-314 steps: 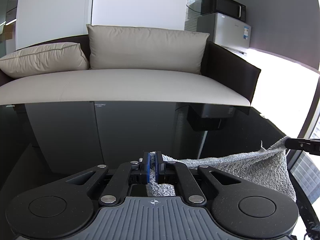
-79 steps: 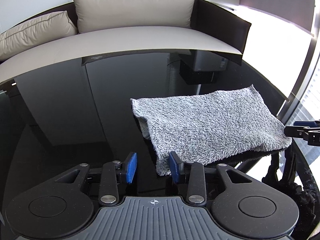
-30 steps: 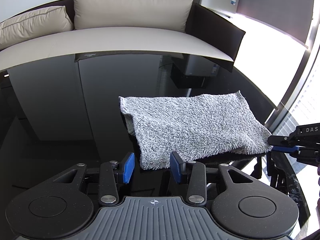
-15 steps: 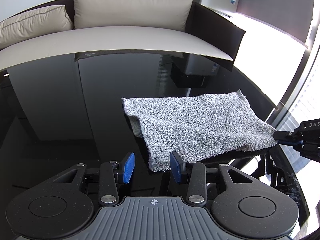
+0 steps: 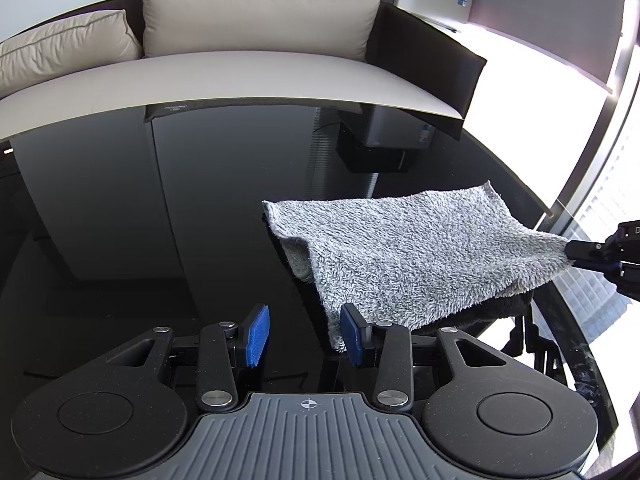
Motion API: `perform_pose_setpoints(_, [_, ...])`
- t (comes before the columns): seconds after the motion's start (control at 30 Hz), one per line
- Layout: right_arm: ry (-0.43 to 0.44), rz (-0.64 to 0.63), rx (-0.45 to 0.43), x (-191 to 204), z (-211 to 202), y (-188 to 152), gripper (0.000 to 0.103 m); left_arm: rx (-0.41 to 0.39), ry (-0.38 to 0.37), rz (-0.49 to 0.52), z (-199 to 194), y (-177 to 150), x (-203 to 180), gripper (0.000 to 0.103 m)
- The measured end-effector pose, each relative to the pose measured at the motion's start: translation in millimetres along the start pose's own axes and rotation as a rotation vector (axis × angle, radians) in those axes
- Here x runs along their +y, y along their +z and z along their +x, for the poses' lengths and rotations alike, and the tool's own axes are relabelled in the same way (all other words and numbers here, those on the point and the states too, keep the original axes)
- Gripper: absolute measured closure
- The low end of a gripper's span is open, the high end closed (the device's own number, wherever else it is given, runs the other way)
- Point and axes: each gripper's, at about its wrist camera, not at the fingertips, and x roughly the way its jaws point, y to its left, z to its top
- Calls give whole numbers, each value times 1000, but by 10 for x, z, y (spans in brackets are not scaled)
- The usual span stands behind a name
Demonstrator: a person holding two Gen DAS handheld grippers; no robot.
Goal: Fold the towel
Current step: 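Grasp a corner of the folded grey towel with the right gripper and lift it, then fold the held corner over the towel toward the left gripper with the right gripper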
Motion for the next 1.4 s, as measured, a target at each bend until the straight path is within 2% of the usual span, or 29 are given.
perform_pose_setpoints(0.17, [2,3,-7,43,16,1,98,-3,6,-10,-28,6,41,66])
perform_pose_setpoints(0.33, [13,-58,-45,281,9,-19,98,-11,18,-25,-85,-2,106,66])
perform_pose_setpoints(0.53, [107,-236,-54,824,94,-128,98,-22,31,-48,-165,-19,212,65])
perform_pose_setpoints(0.63, [185,-403,-14,1205,150,-333,98,-22,45,-60,-192,-34,288,65])
perform_pose_setpoints(0.73, [249,-559,71,1485,209,-648,98,-15,53,-72,-211,-39,340,65])
perform_pose_setpoints(0.83, [288,-645,159,1612,293,-930,98,-12,57,-81,-226,-42,369,65])
perform_pose_setpoints(0.93, [280,-664,204,1603,385,-1086,98,-13,58,-85,-246,-38,381,65])
perform_pose_setpoints(1.03, [283,-635,217,1557,428,-1071,98,-10,56,-81,-247,-38,365,65])
perform_pose_setpoints(1.3, [332,-555,132,1557,349,-884,98,2,47,-73,-208,-47,339,65])
perform_pose_setpoints(1.4, [394,-553,87,1605,266,-839,98,6,47,-70,-203,-65,336,65])
